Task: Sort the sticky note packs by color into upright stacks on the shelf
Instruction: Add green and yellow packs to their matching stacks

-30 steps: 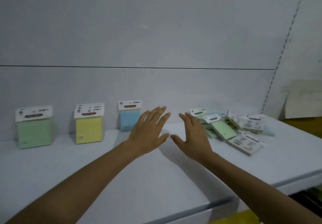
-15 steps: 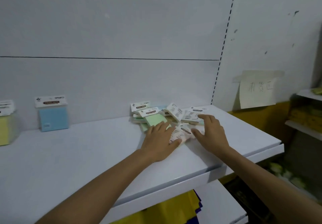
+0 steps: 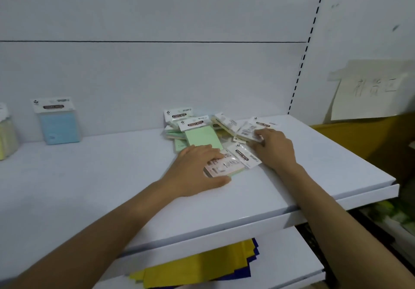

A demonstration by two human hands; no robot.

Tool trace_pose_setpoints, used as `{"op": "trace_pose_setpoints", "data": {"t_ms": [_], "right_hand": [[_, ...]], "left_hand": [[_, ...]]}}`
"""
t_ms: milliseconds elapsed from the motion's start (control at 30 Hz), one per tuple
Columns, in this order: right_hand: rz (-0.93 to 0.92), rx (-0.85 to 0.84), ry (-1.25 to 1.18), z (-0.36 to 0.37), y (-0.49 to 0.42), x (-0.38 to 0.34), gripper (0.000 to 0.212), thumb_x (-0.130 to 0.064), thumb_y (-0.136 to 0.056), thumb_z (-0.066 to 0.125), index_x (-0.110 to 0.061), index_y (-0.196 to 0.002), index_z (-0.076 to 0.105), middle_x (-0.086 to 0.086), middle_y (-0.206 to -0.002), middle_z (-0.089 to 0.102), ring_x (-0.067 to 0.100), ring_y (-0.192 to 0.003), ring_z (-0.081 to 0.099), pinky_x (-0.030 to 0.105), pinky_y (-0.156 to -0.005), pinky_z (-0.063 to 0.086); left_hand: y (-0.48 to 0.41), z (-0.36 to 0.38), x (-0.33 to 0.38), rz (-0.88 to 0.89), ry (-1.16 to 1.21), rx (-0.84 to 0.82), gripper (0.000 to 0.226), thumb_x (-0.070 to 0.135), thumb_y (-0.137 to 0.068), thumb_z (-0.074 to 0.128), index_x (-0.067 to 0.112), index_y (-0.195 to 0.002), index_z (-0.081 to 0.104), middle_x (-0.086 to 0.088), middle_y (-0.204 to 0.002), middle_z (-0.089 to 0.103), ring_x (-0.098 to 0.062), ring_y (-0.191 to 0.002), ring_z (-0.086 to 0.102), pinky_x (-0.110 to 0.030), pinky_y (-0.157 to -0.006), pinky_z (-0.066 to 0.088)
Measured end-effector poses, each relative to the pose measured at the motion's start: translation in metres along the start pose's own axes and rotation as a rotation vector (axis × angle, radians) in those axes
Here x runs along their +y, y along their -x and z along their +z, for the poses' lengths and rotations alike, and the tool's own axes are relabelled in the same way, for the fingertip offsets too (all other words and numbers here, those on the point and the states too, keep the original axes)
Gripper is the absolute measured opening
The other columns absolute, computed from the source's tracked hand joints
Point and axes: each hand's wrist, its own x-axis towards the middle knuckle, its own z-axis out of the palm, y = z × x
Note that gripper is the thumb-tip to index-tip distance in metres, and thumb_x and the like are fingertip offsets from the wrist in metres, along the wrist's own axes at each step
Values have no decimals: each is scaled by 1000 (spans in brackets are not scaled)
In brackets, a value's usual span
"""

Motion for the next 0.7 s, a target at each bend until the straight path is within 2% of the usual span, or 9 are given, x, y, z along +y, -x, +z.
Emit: {"op": "trace_pose_setpoints", "data": {"t_ms": [67, 133, 200, 267, 333, 400, 500, 567, 700], "right_hand": [[-49, 70, 48, -1, 0, -1, 19, -30, -87, 53, -21, -99, 64, 3, -106, 66, 30, -107, 55, 36, -82, 40], [-80, 163, 9, -4, 2, -2, 23, -29, -88, 47, -19, -101, 64, 7, -98, 68, 35, -96, 59, 36, -77, 39], [-44, 258, -118, -9, 5, -3, 30, -33, -94, 38, -16, -106, 60, 10, -89, 68, 36, -83, 58, 37, -72, 39], [28, 331, -258, -11, 6, -2, 34, -39, -99, 32, -14, -101, 55, 8, -80, 63, 32, -74, 54, 35, -64, 36], [105, 359, -420, -11, 4, 1, 35, -39, -99, 33, -13, -94, 55, 2, -75, 59, 26, -72, 52, 32, -62, 33], [150, 336, -551, -10, 2, 6, 31, -36, -98, 38, -12, -90, 55, -2, -73, 57, 24, -74, 55, 31, -63, 35], [144, 229, -578, -6, 0, 10, 20, -36, -94, 48, -18, -94, 54, -3, -75, 63, 22, -77, 62, 30, -65, 38], [126, 187, -611, -4, 1, 8, 15, -36, -89, 56, -23, -96, 52, -4, -83, 64, 20, -78, 64, 30, -67, 43], [95, 142, -631, -7, 5, 7, 32, -29, -80, 66, -27, -109, 54, -3, -84, 63, 21, -78, 65, 36, -74, 50]], "left_hand": [[3, -2, 3, -1, 33, 76, 63, 64, -71, 50, 32, -125, 56, 12, -129, 58, -11, -119, 51, -29, -100, 39], [7, -4, 5, -15, 78, 151, 51, 59, -77, 42, 33, -116, 61, 10, -111, 68, -12, -98, 60, -32, -84, 49], [8, -7, 4, -54, 179, 252, 44, 58, -81, 33, 34, -97, 66, 4, -77, 68, -17, -69, 59, -31, -65, 46], [5, -11, 2, -201, 454, 381, 33, 51, -90, 39, 32, -77, 63, 4, -62, 60, -13, -57, 54, -27, -54, 43], [1, -16, -1, -414, 765, 471, 34, 44, -95, 43, 26, -73, 64, 9, -67, 64, -5, -59, 59, -18, -52, 46], [-2, -20, -4, -534, 904, 468, 35, 44, -94, 45, 22, -79, 66, 3, -78, 69, -8, -67, 64, -20, -57, 49], [-1, -22, -5, -510, 961, 429, 18, 34, -91, 57, 22, -97, 67, -1, -87, 71, -15, -73, 66, -22, -50, 52], [0, -22, -5, -500, 982, 410, 20, 27, -88, 62, 19, -107, 65, 1, -89, 71, -10, -71, 67, -19, -46, 52], [1, -23, -3, -520, 1007, 446, 19, 22, -88, 63, 19, -106, 65, 1, -88, 71, -6, -66, 68, -21, -43, 51]]}}
